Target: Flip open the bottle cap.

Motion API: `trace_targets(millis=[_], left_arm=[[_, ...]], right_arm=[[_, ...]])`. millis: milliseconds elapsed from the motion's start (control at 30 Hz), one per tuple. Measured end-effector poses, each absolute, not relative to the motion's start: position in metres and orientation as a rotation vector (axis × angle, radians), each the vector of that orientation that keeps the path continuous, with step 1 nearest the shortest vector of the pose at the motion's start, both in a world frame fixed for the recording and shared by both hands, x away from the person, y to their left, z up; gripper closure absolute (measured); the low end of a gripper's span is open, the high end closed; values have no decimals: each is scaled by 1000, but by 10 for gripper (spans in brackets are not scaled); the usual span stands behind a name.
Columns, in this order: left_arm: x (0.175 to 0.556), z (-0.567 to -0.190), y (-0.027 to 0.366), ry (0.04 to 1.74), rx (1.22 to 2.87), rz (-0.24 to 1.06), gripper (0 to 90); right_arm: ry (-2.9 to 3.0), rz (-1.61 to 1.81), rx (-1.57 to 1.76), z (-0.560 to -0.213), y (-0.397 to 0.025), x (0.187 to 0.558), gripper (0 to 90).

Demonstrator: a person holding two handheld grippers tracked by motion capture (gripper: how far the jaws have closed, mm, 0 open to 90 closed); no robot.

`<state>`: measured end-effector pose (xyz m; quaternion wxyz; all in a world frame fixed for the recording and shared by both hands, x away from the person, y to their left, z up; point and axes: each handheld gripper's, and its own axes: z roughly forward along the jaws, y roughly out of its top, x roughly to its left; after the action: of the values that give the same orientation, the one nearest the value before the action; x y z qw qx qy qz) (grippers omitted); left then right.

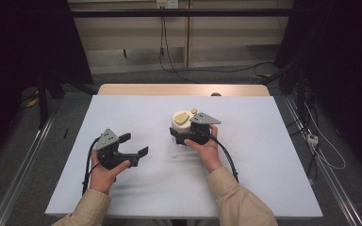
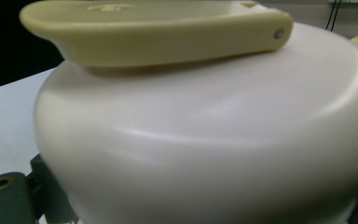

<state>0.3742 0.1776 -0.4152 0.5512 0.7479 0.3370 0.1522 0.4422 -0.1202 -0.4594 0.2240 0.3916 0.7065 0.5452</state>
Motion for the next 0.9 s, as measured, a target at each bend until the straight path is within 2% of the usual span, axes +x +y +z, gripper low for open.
trace_targets(millis=[400, 900], left_arm=[[388, -407, 152, 772, 1776, 342, 94], [396, -403, 143, 777, 1782, 322, 144]], right_arm=[[1951, 1503, 1078, -459, -120, 442, 62], [1953, 1501, 1081, -459, -120, 442, 62]])
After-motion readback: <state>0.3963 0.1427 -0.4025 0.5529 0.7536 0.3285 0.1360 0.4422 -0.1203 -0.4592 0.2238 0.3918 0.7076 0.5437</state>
